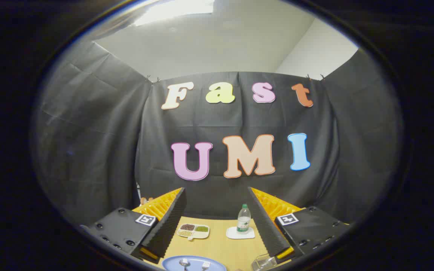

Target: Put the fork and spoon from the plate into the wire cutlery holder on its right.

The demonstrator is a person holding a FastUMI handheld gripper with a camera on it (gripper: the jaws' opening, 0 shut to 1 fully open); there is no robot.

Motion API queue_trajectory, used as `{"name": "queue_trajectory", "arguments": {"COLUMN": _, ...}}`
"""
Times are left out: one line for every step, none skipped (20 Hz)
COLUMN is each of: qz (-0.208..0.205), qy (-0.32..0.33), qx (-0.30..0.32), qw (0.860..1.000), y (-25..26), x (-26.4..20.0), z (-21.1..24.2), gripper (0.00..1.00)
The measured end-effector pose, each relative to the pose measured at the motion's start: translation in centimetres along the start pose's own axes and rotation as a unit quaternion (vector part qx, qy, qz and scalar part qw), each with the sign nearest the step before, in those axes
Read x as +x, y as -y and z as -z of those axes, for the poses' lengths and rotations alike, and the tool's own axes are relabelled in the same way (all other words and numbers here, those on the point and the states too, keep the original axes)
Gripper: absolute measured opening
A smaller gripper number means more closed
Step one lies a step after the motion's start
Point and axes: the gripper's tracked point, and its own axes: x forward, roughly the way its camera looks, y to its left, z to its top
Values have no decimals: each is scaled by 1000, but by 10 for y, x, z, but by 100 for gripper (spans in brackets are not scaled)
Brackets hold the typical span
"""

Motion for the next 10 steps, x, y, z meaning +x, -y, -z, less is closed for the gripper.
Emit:
{"name": "queue_trajectory", "arguments": {"qz": 2, "qy": 0, "qx": 1, "qw": 1000, "y": 2, "x": 0, "z": -1, "gripper": 100}}
{"name": "queue_trajectory", "arguments": {"qz": 2, "qy": 0, "qx": 2, "qw": 1000, "y": 4, "x": 1, "z": -2, "gripper": 100}}
{"name": "queue_trajectory", "arguments": {"qz": 4, "qy": 1, "qx": 2, "qw": 1000, "y": 6, "x": 2, "z": -3, "gripper": 100}}
{"name": "queue_trajectory", "arguments": {"qz": 5, "qy": 2, "qx": 0, "qw": 1000, "y": 8, "x": 3, "z": -4, "gripper": 100}}
{"name": "queue_trajectory", "arguments": {"qz": 6, "qy": 2, "qx": -2, "qw": 1000, "y": 9, "x": 2, "z": -5, "gripper": 100}}
{"name": "queue_trajectory", "arguments": {"qz": 6, "qy": 2, "qx": -4, "qw": 1000, "y": 9, "x": 2, "z": -4, "gripper": 100}}
{"name": "queue_trajectory", "arguments": {"qz": 6, "qy": 1, "qx": -6, "qw": 1000, "y": 10, "x": 2, "z": -4, "gripper": 100}}
{"name": "queue_trajectory", "arguments": {"qz": 6, "qy": 1, "qx": -6, "qw": 1000, "y": 10, "x": 1, "z": -3, "gripper": 100}}
{"name": "queue_trajectory", "arguments": {"qz": 5, "qy": 1, "qx": -7, "qw": 1000, "y": 10, "x": 1, "z": -3, "gripper": 100}}
{"name": "queue_trajectory", "arguments": {"qz": 6, "qy": 2, "qx": -8, "qw": 1000, "y": 10, "x": 1, "z": -4, "gripper": 100}}
